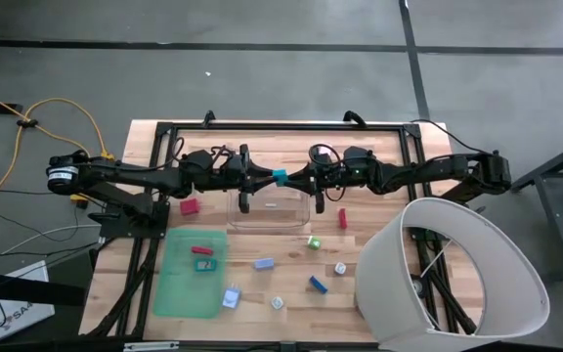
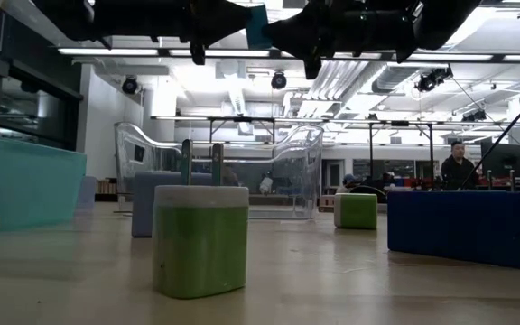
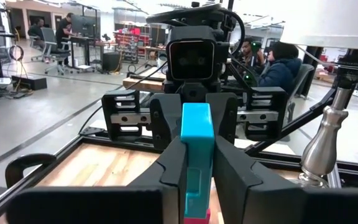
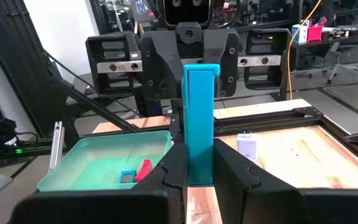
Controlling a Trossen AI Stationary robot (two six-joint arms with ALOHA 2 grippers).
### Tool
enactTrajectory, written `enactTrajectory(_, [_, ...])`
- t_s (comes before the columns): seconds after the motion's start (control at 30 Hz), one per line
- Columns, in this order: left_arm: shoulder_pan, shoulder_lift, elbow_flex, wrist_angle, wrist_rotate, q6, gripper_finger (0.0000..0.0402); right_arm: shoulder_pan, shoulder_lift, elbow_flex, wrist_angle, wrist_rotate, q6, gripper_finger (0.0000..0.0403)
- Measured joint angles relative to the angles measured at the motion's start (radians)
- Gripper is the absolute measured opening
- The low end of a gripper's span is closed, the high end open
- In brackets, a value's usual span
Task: Pick & Place Office items
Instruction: Put the light blue digital clock into the green bin
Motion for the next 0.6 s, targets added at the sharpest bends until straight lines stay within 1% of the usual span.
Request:
enactTrajectory(0.13, [0.0,0.0,0.0,0.0,0.0,0.001,0.0046,0.0,0.0,0.0,0.0,0.0,0.001,0.0045])
enactTrajectory(0.23, [0.0,0.0,0.0,0.0,-0.001,0.007,0.0045,0.0,0.0,0.0,0.0,0.005,0.013,0.0061])
enactTrajectory(0.4, [0.001,0.0,0.0,-0.002,-0.006,0.011,0.0044,0.0,0.0,0.0,0.0,0.006,0.035,0.0113])
enactTrajectory(0.53, [0.001,-0.003,0.0,-0.007,-0.008,0.01,0.0044,0.0,0.0,0.0,-0.004,0.058,0.034,0.0158])
enactTrajectory(0.6, [0.001,-0.022,0.0,-0.045,-0.032,0.009,0.0044,-0.002,0.0,0.0,-0.021,0.064,0.034,0.0176])
